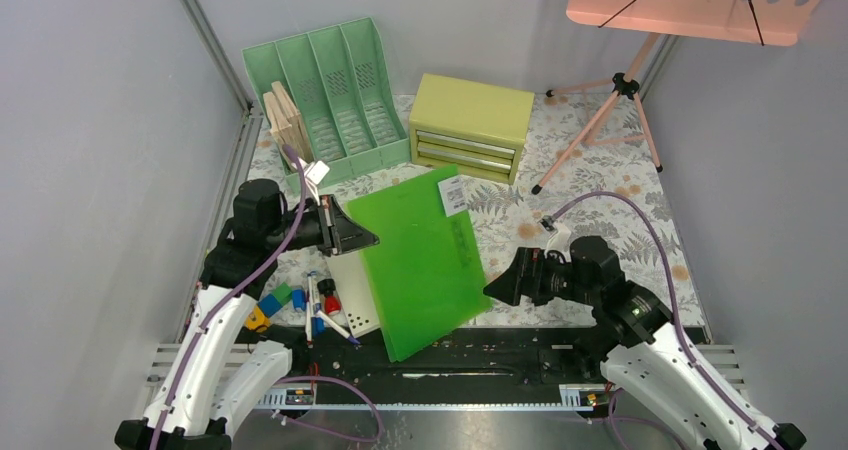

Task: Organize the desk
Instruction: Pick up the folder from the corner of the board, then place the folder in the storage box.

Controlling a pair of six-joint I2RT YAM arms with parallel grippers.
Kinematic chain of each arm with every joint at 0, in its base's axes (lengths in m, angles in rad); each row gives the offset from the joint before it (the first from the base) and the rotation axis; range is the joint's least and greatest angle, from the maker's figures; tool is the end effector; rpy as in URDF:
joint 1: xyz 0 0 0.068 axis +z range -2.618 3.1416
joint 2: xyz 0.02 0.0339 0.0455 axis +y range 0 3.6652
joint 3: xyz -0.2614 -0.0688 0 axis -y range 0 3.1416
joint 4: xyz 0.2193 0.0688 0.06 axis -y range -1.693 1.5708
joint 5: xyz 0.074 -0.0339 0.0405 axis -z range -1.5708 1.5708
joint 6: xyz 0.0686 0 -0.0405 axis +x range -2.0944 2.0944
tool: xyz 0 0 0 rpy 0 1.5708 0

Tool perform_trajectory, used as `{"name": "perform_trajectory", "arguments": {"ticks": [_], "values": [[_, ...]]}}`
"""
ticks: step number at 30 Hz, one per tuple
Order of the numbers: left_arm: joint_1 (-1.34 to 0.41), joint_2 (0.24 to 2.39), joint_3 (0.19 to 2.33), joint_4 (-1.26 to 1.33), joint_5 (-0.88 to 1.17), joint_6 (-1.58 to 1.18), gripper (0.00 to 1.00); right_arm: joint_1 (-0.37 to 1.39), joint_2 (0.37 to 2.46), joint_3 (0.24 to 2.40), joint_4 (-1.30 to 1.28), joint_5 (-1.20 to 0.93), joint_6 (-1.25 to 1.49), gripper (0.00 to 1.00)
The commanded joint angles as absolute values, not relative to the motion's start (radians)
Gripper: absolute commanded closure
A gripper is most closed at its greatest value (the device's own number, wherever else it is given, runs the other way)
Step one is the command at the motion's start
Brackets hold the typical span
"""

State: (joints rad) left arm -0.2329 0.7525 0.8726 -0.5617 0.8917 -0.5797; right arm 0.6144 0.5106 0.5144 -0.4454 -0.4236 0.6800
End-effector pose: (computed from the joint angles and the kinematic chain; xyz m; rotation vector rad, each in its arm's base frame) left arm 0.1293 -0.0855 0.3280 0.2543 2.0992 -1.3951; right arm 0.0936 0.1005 0.2437 -0.2254 2.1898 1.2072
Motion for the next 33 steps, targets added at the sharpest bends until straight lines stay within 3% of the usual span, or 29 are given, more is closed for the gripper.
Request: {"name": "perform_trajectory", "arguments": {"ticks": [1, 10, 21, 33], "values": [[-0.224, 0.736, 0.944, -0.557, 0.770, -0.534, 1.00, 0.611, 0.463, 0.595, -0.560, -0.264, 0.639, 0.00], [-0.223, 0.739, 1.156, -0.710, 0.487, -0.347, 1.00, 0.611, 0.427, 0.619, -0.614, -0.186, 0.635, 0.00], [-0.224, 0.586, 1.213, -0.527, 0.067, -0.250, 1.00, 0.612, 0.424, 0.588, -0.612, -0.195, 0.652, 0.00], [-0.224, 0.536, 1.211, -0.446, -0.023, -0.167, 1.00, 0.611, 0.425, 0.556, -0.586, -0.195, 0.679, 0.00]]}}
